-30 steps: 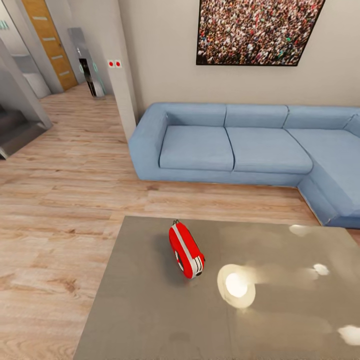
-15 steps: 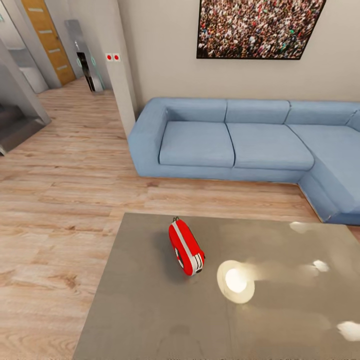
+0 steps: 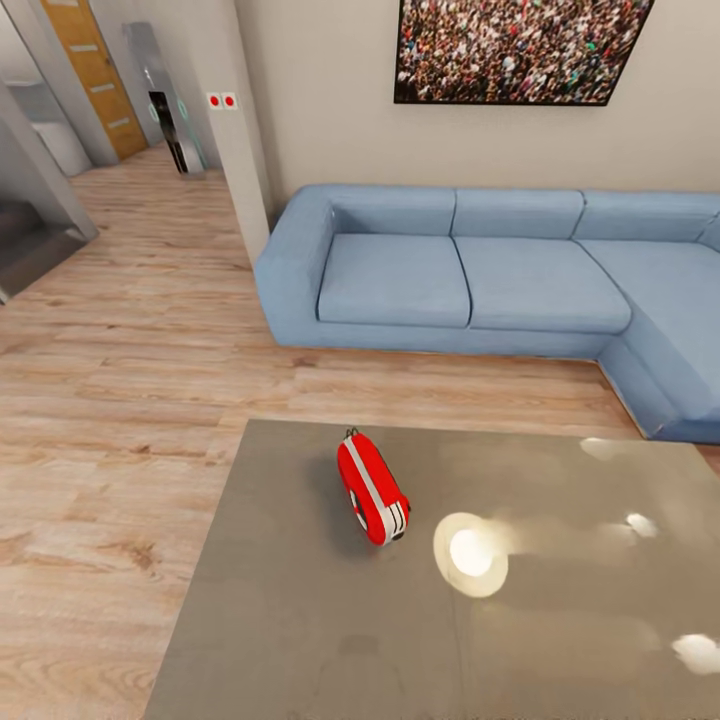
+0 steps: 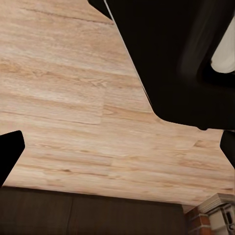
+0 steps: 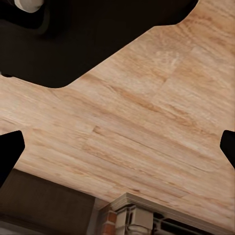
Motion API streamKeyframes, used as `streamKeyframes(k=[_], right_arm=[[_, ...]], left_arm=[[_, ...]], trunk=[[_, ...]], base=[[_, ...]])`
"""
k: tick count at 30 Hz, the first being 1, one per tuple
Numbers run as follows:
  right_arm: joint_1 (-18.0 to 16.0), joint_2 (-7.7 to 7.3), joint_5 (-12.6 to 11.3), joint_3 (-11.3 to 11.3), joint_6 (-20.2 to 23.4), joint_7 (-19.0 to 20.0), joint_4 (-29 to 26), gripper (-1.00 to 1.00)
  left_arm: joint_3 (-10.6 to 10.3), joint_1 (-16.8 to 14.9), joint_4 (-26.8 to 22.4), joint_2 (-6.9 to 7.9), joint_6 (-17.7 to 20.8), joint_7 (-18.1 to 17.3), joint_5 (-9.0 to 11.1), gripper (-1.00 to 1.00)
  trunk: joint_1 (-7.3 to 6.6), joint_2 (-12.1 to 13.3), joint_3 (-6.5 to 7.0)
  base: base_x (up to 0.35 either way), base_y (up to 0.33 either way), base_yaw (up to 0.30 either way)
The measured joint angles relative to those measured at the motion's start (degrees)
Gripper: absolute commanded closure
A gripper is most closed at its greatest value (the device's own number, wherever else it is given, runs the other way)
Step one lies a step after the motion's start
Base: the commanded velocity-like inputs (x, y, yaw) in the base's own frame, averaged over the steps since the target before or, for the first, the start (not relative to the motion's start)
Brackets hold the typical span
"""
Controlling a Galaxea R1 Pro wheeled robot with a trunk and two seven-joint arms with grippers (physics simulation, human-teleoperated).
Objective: Turn on the radio receiver that's on the table in the living room.
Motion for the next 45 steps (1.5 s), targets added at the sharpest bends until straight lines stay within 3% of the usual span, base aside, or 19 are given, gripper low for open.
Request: streamKeyframes(k=[45], right_arm=[[0.00,0.09,0.00,0.00,-0.07,0.00,0.00,-1.00]], left_arm=[[0.00,0.00,0.02,0.00,0.00,0.00,0.00,-1.00]], trunk=[[0.00,0.00,-4.15]], base=[[0.000,0.000,0.000]])
